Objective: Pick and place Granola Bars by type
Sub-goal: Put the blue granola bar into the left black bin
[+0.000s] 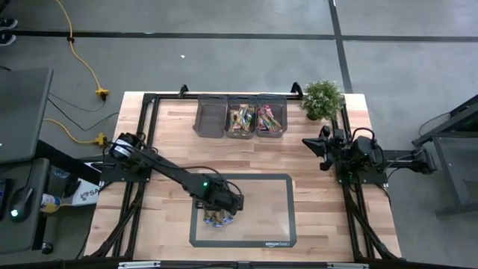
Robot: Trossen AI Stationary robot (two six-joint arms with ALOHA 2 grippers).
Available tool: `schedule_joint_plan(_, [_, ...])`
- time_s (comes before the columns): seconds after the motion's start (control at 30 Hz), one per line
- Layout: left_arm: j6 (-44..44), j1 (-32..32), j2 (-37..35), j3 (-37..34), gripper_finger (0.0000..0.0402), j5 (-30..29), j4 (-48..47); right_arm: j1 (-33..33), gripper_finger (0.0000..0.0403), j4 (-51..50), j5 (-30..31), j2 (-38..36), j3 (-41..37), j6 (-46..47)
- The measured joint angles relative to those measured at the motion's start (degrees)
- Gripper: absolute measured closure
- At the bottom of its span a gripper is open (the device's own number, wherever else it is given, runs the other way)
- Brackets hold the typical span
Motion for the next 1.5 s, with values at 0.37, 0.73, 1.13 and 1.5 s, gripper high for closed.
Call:
schedule_joint_plan(0.37, [3.4,1.5,0.1,-0.1,0.0207,1.0,0.4,0.0,0.0402,0.0,0.0,0.0,0.0,0.0])
schedule_joint_plan(0.73, [3.4,1.4,1.5,-0.1,0.0170,3.8,1.3,0.0,0.0402,0.0,0.0,0.0,0.0,0.0])
schedule_joint_plan(1.13, [2.2,1.7,1.5,-0.1,0.0156,3.7,-0.3,0.0,0.0402,0.0,0.0,0.0,0.0,0.0])
schedule_joint_plan(1.5, [1.9,1.7,4.3,-0.3,0.0156,5.6,1.3,0.0,0.0402,-0.1,0.0,0.0,0.0,0.0])
